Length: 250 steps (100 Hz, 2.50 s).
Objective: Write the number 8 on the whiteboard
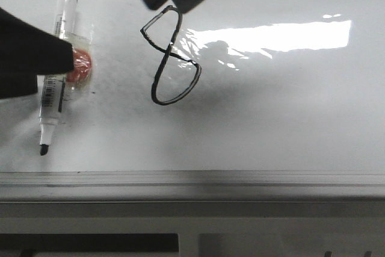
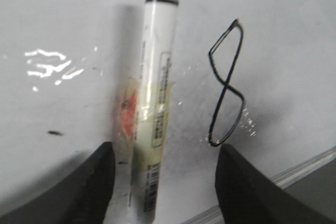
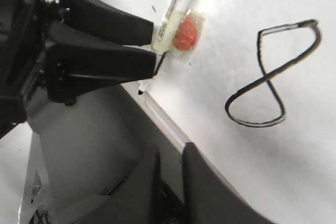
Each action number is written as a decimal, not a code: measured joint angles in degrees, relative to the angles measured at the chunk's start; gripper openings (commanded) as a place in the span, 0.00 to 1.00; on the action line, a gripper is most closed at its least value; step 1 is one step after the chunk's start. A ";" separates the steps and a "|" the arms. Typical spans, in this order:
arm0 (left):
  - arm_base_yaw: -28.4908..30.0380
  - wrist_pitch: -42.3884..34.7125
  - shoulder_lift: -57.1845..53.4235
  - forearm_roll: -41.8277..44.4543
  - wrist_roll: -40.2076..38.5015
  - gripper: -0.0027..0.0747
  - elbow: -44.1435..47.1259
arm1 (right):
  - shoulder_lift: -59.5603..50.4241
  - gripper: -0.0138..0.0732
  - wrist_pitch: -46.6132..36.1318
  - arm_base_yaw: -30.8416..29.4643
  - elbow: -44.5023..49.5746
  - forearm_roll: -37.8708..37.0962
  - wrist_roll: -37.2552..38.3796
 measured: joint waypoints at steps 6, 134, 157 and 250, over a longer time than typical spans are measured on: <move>0.00 0.00 -2.74 1.40 0.39 0.27 0.00 | -2.33 0.09 -0.27 0.00 0.84 -2.18 0.00; 0.00 3.67 -36.26 12.24 6.97 0.01 15.27 | -66.70 0.09 -18.42 0.00 44.16 -21.19 0.00; 0.00 3.57 -36.26 12.33 6.97 0.01 15.80 | -66.70 0.09 -18.42 0.00 44.16 -21.19 0.00; 44.29 29.23 -52.13 7.51 21.81 0.01 17.84 | -66.70 0.09 -18.42 0.00 44.16 -21.19 0.00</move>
